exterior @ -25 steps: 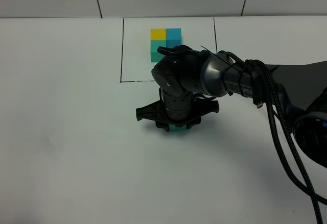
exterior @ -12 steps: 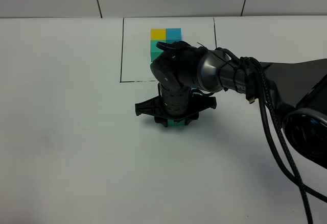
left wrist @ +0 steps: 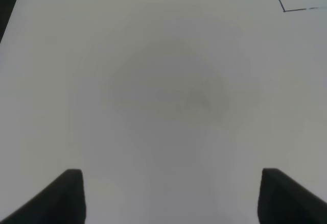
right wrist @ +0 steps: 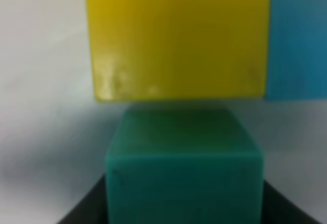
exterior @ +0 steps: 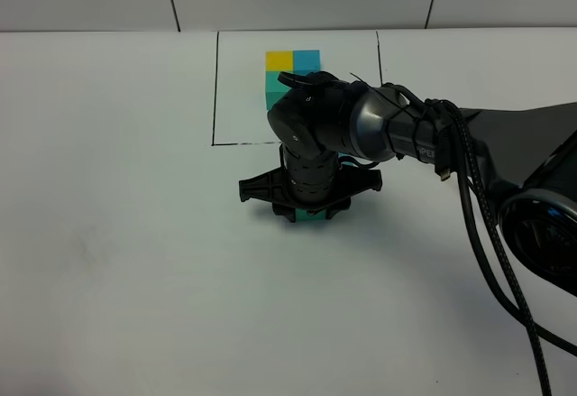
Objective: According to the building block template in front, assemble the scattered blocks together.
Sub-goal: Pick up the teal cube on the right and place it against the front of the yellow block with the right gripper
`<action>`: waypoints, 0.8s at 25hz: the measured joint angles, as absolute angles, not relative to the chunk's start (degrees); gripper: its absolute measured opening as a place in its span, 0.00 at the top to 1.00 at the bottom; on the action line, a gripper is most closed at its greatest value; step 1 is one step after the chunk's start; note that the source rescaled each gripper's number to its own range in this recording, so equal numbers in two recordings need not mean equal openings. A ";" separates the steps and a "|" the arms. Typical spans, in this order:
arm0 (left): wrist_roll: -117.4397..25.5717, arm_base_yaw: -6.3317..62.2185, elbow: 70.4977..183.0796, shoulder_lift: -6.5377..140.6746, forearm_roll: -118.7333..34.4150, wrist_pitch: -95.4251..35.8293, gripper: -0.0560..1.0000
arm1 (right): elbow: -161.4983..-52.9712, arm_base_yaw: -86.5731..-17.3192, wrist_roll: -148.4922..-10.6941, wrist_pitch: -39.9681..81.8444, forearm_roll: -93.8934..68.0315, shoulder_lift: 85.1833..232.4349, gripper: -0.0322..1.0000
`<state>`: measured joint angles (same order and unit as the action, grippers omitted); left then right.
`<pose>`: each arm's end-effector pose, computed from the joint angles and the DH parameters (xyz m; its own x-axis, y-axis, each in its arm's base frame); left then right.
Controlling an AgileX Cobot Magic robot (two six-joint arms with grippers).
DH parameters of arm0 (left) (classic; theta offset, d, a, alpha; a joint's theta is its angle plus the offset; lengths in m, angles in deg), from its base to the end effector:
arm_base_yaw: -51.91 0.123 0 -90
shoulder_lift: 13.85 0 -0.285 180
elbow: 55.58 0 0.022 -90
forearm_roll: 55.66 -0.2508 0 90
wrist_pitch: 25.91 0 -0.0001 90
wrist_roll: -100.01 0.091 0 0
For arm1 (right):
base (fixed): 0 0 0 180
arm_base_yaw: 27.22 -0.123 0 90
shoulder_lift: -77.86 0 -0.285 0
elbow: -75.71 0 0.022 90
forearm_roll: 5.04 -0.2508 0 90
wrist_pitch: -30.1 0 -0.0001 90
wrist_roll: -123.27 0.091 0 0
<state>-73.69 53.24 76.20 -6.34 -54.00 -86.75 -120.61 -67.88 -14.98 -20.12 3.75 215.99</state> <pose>-0.0063 -0.0025 0.2789 -0.4450 0.0854 -0.8914 0.0422 0.9963 0.0743 0.3483 0.2850 0.1103 -0.9802 -0.0706 -0.1852 -0.0702 0.9975 -0.0088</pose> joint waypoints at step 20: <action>-73.69 53.24 76.20 -6.34 -54.00 -86.75 0.36 | -121.09 -67.42 -14.92 -18.51 3.83 216.58 0.97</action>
